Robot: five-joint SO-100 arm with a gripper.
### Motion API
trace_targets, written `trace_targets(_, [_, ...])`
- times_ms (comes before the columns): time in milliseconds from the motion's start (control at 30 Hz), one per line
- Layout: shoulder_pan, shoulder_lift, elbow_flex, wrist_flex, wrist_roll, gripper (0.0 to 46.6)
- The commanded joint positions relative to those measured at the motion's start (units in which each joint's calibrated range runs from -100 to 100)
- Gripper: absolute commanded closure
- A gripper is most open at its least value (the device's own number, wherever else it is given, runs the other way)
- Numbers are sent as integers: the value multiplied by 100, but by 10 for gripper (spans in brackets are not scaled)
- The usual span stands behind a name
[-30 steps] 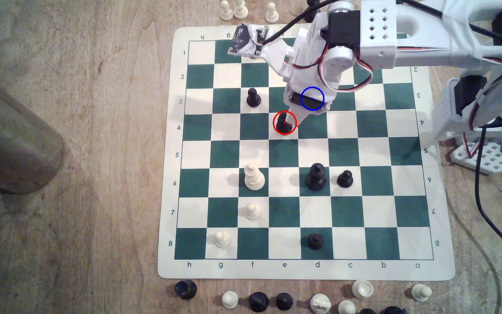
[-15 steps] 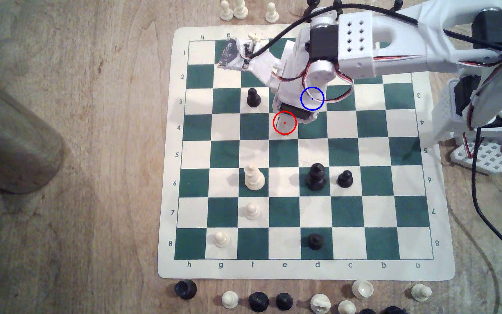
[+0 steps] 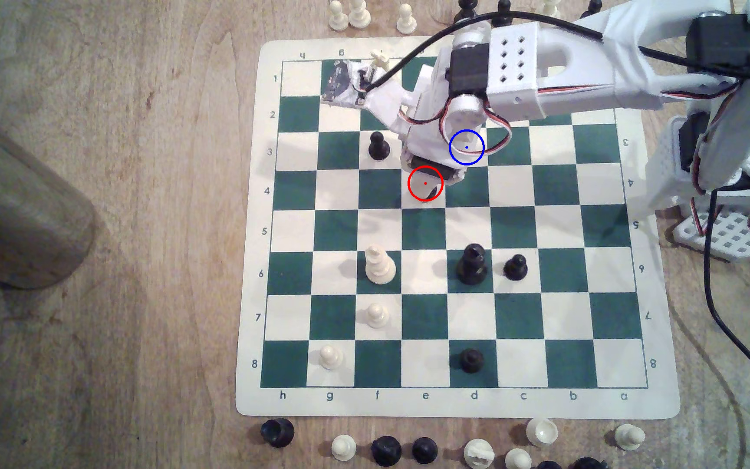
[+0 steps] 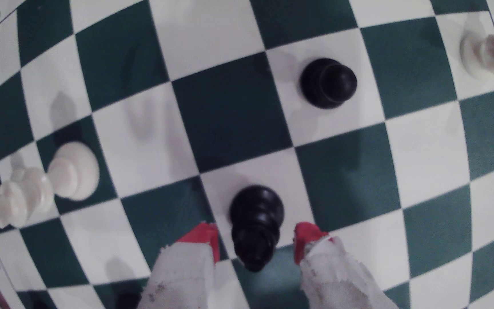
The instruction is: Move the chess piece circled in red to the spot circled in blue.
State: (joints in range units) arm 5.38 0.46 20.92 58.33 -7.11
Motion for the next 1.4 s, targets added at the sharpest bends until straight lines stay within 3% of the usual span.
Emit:
trace_targets(0, [-18, -89, -460, -100, -5, 333])
trace_targets(733, [-96, 47, -397, -165, -15, 345])
trace_targets(833, [-96, 5, -397, -157, -15, 362])
trace_targets(1067, [-136, 22, -397, -108, 0, 458])
trace_targets(1367, [-120, -564, -469, 179, 15, 464])
